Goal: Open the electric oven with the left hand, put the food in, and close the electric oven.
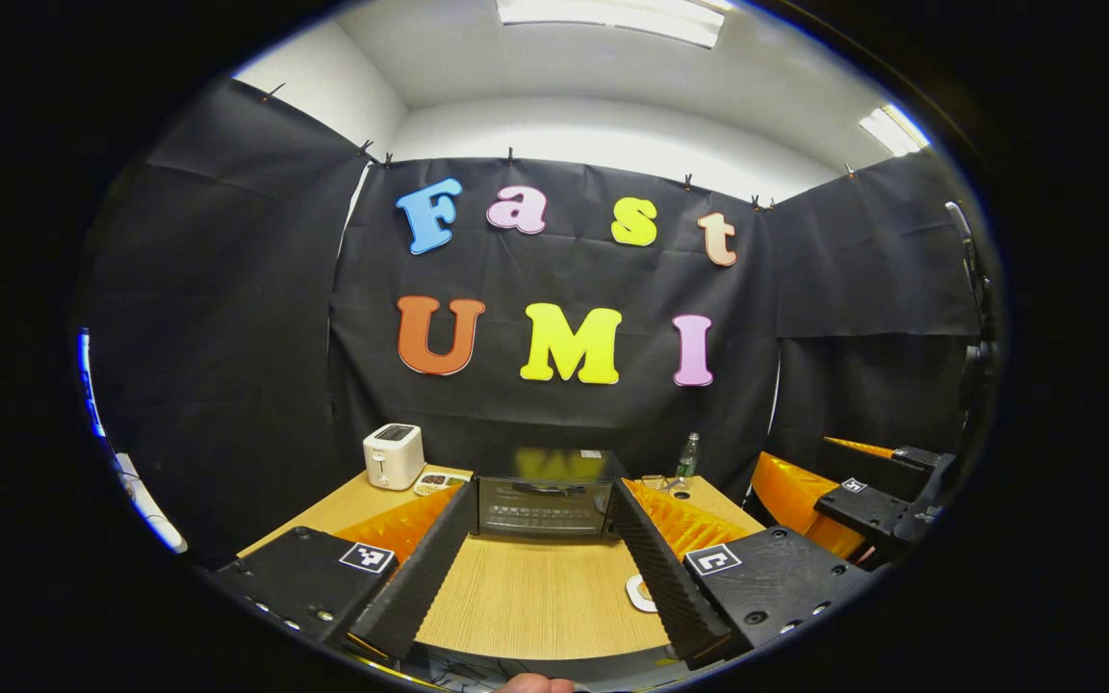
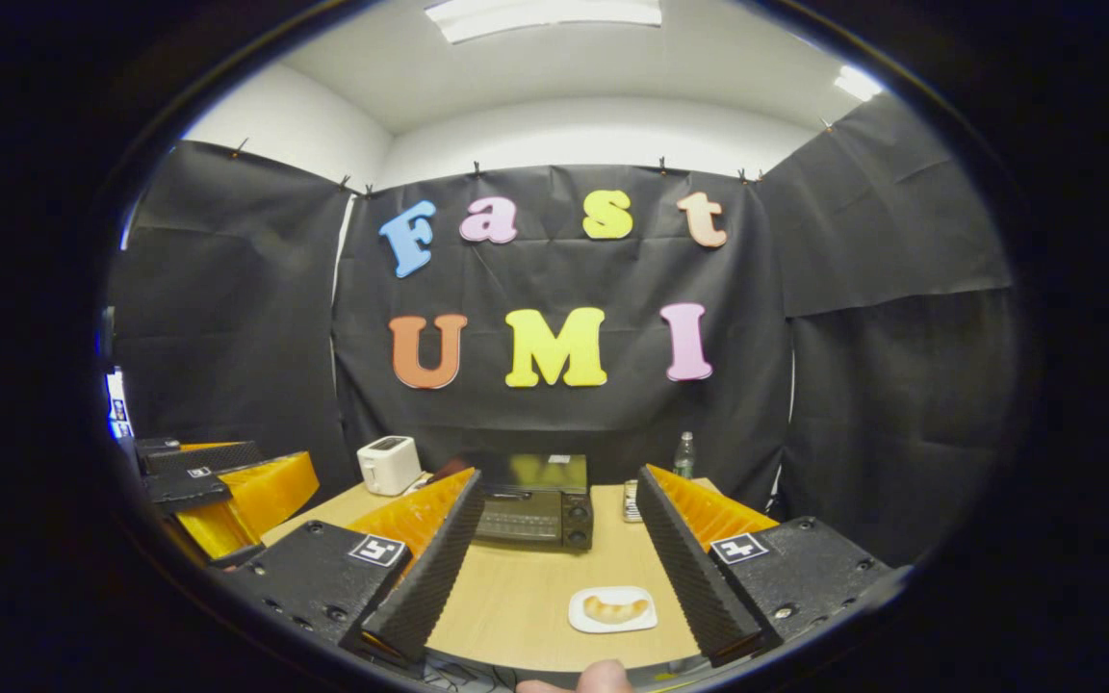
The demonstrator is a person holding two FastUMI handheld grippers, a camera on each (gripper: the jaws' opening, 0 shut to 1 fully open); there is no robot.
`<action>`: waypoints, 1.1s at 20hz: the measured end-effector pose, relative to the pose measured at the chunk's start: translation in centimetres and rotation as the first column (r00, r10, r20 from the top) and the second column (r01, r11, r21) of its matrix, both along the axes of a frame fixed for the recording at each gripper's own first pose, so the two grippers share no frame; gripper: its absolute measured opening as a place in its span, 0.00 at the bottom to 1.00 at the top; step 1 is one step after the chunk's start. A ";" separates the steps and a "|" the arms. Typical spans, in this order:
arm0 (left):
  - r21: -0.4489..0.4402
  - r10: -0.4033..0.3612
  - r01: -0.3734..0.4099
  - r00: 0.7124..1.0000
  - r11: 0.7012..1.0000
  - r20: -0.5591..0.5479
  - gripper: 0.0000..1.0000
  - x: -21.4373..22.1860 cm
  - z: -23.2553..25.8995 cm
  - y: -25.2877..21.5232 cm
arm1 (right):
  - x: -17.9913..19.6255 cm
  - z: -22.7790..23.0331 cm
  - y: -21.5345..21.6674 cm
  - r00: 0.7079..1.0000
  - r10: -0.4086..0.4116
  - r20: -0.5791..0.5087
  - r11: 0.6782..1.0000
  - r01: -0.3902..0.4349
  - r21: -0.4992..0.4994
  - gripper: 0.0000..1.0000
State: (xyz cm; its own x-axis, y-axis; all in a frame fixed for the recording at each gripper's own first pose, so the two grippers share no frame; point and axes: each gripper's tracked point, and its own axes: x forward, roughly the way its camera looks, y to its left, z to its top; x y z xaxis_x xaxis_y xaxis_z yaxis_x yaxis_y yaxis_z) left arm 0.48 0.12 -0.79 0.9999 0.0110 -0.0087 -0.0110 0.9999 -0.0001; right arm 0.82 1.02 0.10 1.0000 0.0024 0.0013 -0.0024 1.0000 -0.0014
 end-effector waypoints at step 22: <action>-0.013 -0.011 0.010 0.999 1.000 -0.034 0.94 2.3 -1.6 0.3 | 2.1 -1.3 -0.8 0.999 -0.015 -0.037 1.000 0.016 0.017 0.97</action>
State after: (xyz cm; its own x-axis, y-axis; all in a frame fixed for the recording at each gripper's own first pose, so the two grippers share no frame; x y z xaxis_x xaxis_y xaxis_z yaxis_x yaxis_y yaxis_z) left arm 2.78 0.41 -2.40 0.9991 0.0000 -0.0433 -0.0006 0.9999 -0.0123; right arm 2.94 0.22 -1.19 0.9993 -0.0130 -0.0359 0.0136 0.9998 0.0156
